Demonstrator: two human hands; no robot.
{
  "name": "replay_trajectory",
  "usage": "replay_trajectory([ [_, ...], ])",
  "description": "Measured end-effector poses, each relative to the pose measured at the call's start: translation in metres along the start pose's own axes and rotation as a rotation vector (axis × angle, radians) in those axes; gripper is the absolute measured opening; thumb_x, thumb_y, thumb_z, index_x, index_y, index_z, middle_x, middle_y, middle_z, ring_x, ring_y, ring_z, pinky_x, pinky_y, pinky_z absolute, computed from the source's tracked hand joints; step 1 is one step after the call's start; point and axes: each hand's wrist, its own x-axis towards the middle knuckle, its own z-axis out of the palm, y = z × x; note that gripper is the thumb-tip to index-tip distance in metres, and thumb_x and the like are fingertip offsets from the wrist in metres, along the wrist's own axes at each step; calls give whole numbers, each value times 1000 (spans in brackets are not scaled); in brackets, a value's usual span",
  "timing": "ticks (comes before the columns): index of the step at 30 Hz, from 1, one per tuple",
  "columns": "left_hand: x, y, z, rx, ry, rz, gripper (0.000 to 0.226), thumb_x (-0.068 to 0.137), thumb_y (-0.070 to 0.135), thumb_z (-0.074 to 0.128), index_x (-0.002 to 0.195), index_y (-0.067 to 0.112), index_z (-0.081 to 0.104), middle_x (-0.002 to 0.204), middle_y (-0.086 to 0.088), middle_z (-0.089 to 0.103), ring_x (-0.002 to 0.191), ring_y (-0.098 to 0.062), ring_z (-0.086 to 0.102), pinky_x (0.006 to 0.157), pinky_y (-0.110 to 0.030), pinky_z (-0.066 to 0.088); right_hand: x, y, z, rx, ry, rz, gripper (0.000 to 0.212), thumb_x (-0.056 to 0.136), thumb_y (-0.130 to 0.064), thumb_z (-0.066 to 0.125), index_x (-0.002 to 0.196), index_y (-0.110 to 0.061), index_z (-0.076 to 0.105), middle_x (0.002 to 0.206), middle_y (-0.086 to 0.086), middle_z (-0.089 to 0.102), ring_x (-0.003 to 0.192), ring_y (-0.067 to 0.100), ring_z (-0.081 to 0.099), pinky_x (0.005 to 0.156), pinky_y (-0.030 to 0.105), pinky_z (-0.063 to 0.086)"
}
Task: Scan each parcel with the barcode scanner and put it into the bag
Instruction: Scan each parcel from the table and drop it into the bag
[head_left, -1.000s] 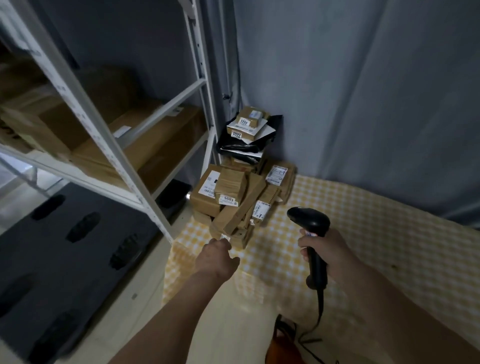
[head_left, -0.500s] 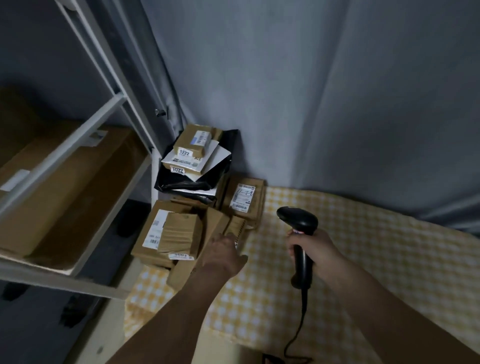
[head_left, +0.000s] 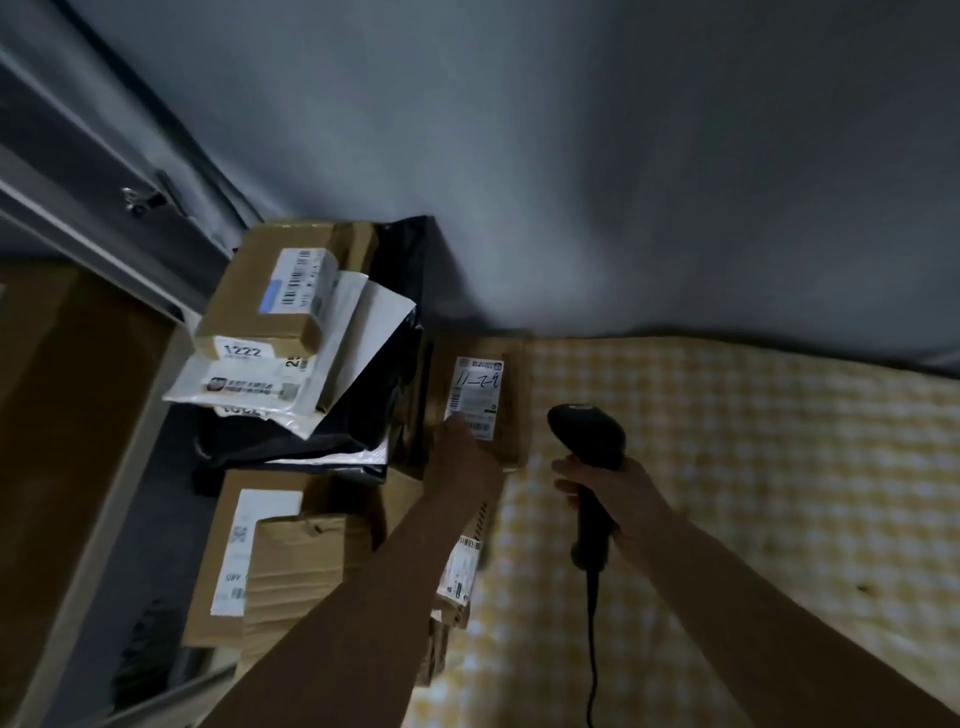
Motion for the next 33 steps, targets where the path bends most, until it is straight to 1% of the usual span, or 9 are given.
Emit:
replay_trajectory([
  [2,27,-3,9,-32,20,-44,58,86,7,54,141,9,37,137,-11,48,125,-32,48,102,-42,45,24,5,10,-15,-5,14,8,82,-2,69,84,-2,61,85,13,58,82,28,56,74,39,46],
  [7,82,-7,25,26,61,-246,68,84,22,65,143,13,33,141,-12,44,127,-33,45,103,-46,44,72,15,35,62,27,3,12,83,8,62,82,-2,54,73,9,51,66,20,50,60,26,45],
  [9,98,-9,29,-12,85,-324,67,84,24,66,143,14,35,139,-13,45,124,-34,47,98,-45,47,85,17,41,62,52,3,10,82,4,64,86,-3,58,74,6,54,68,19,52,65,29,45],
  [13,110,-9,30,-49,153,-339,53,89,22,58,138,12,42,137,-11,48,119,-32,51,87,-36,51,101,23,43,98,44,10,16,80,2,67,94,-4,63,87,10,62,81,24,60,76,36,49],
  [16,113,-2,32,-111,125,-245,42,95,19,53,136,13,49,138,-6,48,122,-30,51,85,-29,47,103,22,31,119,78,19,26,81,2,67,106,-2,64,103,13,65,96,30,61,88,43,51],
  [19,104,19,37,-87,20,-145,45,89,21,52,134,19,54,135,-8,52,119,-32,53,95,-37,50,97,17,4,99,159,21,27,83,-3,68,109,-1,64,98,11,64,90,27,59,81,41,48],
  [24,59,54,67,-117,-186,5,69,91,10,54,152,23,23,146,-6,43,126,-27,48,94,-28,45,55,16,-48,164,282,-3,21,82,-6,70,102,-10,66,104,13,66,99,34,62,92,50,48],
  [28,31,70,89,-94,-272,172,68,89,6,55,148,27,29,139,-4,50,120,-23,53,88,-26,46,16,30,-77,280,312,-23,16,86,-3,64,101,-9,64,94,9,66,88,28,61,79,42,50],
  [33,21,71,110,63,-398,245,60,87,12,59,141,27,41,133,-6,51,116,-26,54,90,-37,53,-12,65,-83,382,363,67,20,83,1,65,103,-3,62,89,11,64,79,26,59,74,38,51],
])
